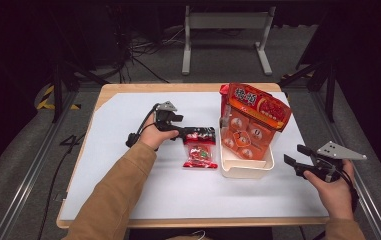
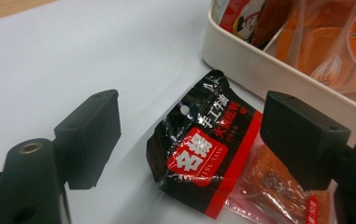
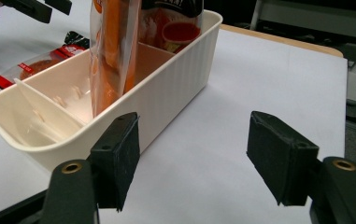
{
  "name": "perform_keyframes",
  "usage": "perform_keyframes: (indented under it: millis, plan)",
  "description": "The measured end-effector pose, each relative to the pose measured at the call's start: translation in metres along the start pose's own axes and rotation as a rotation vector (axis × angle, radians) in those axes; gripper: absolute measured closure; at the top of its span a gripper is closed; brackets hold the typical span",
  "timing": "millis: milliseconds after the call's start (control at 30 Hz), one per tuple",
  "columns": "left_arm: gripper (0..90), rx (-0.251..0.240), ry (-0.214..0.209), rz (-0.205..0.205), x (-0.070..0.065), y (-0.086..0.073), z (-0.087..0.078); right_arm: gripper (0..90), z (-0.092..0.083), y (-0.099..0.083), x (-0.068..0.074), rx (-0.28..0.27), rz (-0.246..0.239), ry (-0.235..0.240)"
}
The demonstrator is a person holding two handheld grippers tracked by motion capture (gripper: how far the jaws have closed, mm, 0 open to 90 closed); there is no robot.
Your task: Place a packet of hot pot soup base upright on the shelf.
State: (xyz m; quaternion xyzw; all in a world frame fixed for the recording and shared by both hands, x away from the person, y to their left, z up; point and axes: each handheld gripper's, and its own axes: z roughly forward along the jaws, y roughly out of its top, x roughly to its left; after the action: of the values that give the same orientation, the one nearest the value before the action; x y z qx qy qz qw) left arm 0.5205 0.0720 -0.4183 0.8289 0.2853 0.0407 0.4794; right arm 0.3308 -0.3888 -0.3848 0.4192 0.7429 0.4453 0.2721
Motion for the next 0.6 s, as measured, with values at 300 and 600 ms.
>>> perform_keyframes:
  millis: [300,600]
  plan:
    - [21.7,0.046,-0.003,-0.019,0.008,-0.007,0.015,34.6,0.001,-0.004,0.005,0.02,-0.003,0.005]
    - [23.6,0.078,-0.023,-0.041,0.011,-0.012,0.025,34.5,0.001,-0.007,0.006,0.029,-0.004,0.006]
